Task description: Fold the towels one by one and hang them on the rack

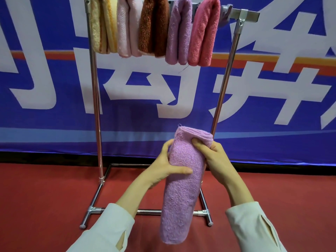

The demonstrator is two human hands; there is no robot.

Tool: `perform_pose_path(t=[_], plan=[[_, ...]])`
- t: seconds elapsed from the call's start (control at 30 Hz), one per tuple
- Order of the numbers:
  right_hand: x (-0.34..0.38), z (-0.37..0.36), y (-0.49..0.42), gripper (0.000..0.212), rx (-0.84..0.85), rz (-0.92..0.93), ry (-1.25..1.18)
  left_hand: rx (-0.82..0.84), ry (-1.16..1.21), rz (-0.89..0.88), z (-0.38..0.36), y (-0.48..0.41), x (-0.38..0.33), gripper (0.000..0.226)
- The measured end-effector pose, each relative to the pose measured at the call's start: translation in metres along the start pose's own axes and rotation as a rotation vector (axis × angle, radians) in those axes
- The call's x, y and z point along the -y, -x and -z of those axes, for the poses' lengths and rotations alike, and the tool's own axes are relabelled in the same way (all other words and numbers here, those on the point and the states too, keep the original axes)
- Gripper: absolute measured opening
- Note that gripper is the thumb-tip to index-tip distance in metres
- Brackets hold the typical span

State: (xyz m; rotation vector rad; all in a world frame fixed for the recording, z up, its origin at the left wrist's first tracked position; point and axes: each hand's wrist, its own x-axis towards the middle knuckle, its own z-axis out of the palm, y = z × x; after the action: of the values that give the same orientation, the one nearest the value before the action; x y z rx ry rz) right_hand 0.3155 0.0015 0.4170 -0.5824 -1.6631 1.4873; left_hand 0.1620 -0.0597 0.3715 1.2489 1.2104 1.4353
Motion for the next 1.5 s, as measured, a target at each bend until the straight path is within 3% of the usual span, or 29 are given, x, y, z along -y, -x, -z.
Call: perform_pose_path(t=[0.1, 0.23, 0.43, 0.7, 0.77, 0.9, 1.0, 1.2, 1.27, 1.4, 1.5], plan=[[0.006, 0.004, -0.001, 0.025, 0.000, 0.001, -0.020, 0.077, 0.051, 0.078, 0.003, 0.001, 0.005, 0.092], [0.008, 0.010, -0.004, 0.017, -0.043, -0.021, -0.100, 0.214, 0.055, 0.189, 0.008, 0.003, 0.006, 0.052], [0.010, 0.014, -0.008, 0.019, -0.079, -0.079, -0.242, 0.299, 0.030, 0.284, 0.006, 0.002, 0.011, 0.040], [0.014, 0.011, -0.015, 0.025, -0.153, -0.084, -0.327, 0.221, -0.026, 0.217, -0.006, 0.000, 0.023, 0.033], [0.017, 0.011, -0.017, 0.026, -0.222, -0.074, -0.354, 0.153, -0.029, 0.181, -0.008, 0.000, 0.025, 0.034], [0.011, 0.019, -0.022, 0.030, -0.415, -0.117, -0.381, 0.122, -0.003, 0.192, -0.007, -0.003, 0.025, 0.015], [-0.002, 0.029, -0.024, 0.035, -0.532, -0.229, -0.437, 0.096, 0.013, 0.197, -0.005, -0.005, 0.023, 0.020], [-0.024, 0.028, -0.022, 0.048, -0.281, -0.468, -0.465, -0.094, 0.000, 0.140, -0.012, -0.011, 0.010, 0.023], [-0.026, 0.022, -0.018, 0.039, -0.188, -0.557, -0.351, -0.206, -0.081, 0.134, -0.009, -0.017, 0.012, 0.030], [-0.031, 0.011, -0.010, 0.052, -0.061, -0.668, 0.012, -0.311, -0.085, 0.151, -0.003, -0.021, 0.013, 0.031], [-0.030, 0.007, -0.010, 0.052, -0.018, -0.686, 0.052, -0.330, -0.063, 0.168, 0.000, -0.021, 0.015, 0.031]])
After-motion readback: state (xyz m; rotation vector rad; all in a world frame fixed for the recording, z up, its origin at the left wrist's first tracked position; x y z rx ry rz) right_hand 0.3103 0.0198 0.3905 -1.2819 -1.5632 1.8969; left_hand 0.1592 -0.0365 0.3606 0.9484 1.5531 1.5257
